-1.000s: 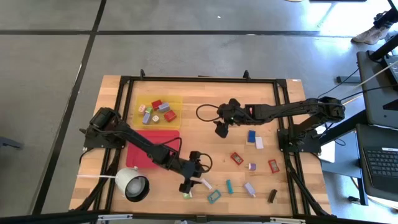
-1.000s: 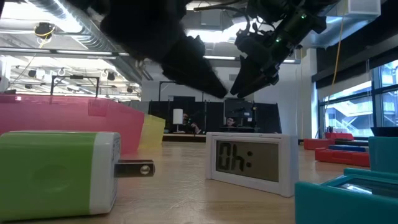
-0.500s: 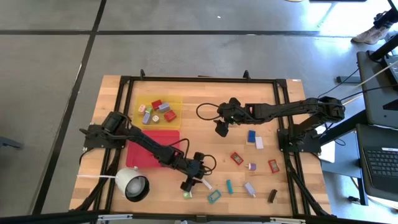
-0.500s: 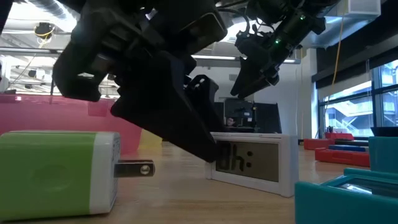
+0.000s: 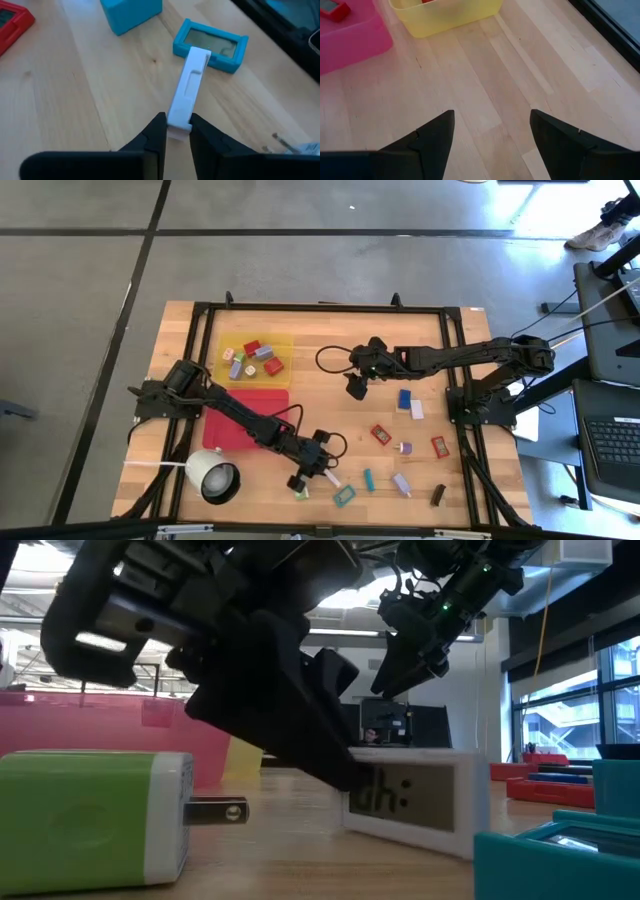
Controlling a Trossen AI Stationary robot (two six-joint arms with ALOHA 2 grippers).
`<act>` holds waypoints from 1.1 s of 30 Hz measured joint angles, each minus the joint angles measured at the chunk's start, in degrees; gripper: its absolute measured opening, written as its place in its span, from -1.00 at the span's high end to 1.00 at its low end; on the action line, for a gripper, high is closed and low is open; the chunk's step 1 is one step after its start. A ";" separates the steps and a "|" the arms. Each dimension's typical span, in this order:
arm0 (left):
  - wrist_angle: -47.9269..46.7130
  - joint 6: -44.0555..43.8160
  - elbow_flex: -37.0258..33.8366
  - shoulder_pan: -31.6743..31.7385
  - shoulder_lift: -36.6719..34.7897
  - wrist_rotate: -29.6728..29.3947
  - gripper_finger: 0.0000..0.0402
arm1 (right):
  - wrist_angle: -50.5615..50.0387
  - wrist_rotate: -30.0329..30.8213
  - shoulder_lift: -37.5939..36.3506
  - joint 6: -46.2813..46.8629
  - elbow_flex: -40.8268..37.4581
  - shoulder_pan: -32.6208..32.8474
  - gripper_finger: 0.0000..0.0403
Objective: Pick & Place Office items
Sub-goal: Put the white timer into the red bin
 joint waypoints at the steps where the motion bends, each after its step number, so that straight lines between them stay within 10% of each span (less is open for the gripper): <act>1: 0.37 -0.60 0.00 0.00 0.00 0.02 0.72 | 0.00 0.01 0.00 -0.01 0.00 0.00 -0.30; 33: -40.77 -33.28 0.04 -2.01 -33.18 -40.60 0.67 | 0.63 0.13 0.02 -1.12 0.00 0.00 -0.30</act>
